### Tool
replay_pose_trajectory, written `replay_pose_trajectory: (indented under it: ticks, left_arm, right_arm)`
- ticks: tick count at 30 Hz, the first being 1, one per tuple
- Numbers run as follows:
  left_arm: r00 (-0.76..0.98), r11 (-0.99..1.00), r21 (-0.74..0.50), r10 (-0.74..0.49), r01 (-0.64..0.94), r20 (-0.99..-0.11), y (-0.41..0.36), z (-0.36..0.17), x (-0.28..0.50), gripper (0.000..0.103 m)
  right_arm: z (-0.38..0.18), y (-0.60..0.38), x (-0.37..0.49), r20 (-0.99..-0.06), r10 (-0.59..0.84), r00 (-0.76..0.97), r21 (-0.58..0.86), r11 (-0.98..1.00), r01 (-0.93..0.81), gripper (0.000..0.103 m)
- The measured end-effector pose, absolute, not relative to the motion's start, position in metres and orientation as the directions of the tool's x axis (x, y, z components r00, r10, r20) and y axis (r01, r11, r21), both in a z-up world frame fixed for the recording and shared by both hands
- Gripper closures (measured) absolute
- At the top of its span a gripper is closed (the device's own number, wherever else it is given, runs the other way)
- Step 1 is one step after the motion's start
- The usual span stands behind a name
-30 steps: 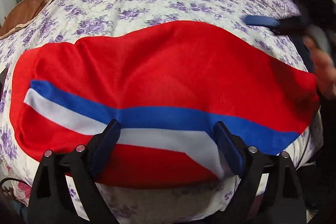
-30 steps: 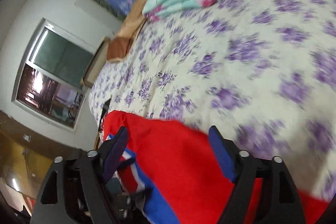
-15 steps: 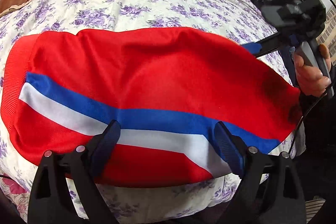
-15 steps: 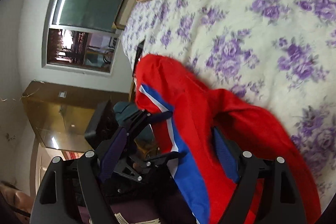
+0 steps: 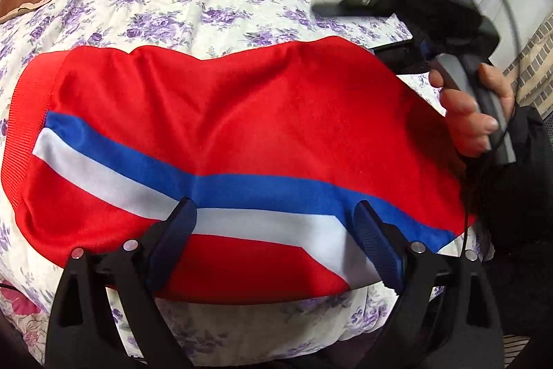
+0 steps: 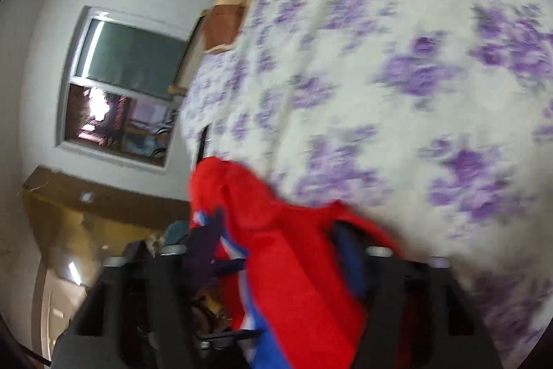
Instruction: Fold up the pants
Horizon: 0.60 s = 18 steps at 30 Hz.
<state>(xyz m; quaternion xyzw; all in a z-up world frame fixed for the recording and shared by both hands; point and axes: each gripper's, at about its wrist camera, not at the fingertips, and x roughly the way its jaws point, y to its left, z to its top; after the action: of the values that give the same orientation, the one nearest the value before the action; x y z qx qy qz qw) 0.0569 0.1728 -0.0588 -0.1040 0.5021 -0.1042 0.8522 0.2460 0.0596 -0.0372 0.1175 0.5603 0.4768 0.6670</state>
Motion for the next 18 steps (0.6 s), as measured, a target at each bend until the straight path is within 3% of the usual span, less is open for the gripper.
replay_pose_trajectory:
  ticks: [2, 5, 7, 8, 9, 12, 14, 18]
  left_arm:
    - [0.476, 0.956, -0.284, -0.285, 0.076, -0.832, 0.172, -0.059, 0.054, 0.013]
    - [0.475, 0.956, -0.284, -0.285, 0.076, -0.832, 0.172, -0.059, 0.054, 0.013]
    - [0.475, 0.955, -0.287, -0.286, 0.072, -0.832, 0.173, -0.059, 0.053, 0.013]
    - [0.476, 0.955, -0.288, -0.287, 0.072, -0.832, 0.173, -0.059, 0.053, 0.013]
    - [0.477, 0.954, -0.289, -0.288, 0.072, -0.831, 0.173, -0.059, 0.053, 0.013]
    - [0.478, 0.956, -0.287, -0.283, 0.068, -0.831, 0.173, -0.058, 0.053, 0.013]
    - [0.483, 0.957, -0.286, -0.277, 0.058, -0.831, 0.172, -0.056, 0.054, 0.013]
    - [0.485, 0.961, -0.273, -0.263, 0.051, -0.834, 0.17, -0.054, 0.053, 0.013]
  right_arm:
    - [-0.045, 0.047, 0.256, -0.625, 0.777, -0.075, 0.712, 0.527, -0.464, 0.087]
    - [-0.046, 0.04, 0.263, -0.652, 0.756, -0.055, 0.686, 0.557, -0.469, 0.091]
    - [-0.036, 0.036, 0.261, -0.683, 0.731, 0.014, 0.632, 0.601, -0.489, 0.084]
    - [-0.019, 0.025, 0.258, -0.701, 0.698, 0.144, 0.549, 0.657, -0.517, 0.078]
    - [-0.01, 0.015, 0.257, -0.695, 0.693, 0.193, 0.526, 0.672, -0.52, 0.065]
    - [0.026, -0.024, 0.232, -0.612, 0.726, 0.313, 0.537, 0.672, -0.509, 0.06]
    - [0.037, -0.025, 0.186, -0.6, 0.751, 0.275, 0.511, 0.624, -0.591, 0.052]
    - [-0.012, -0.033, 0.116, -0.651, 0.688, 0.32, 0.483, 0.701, -0.525, 0.045]
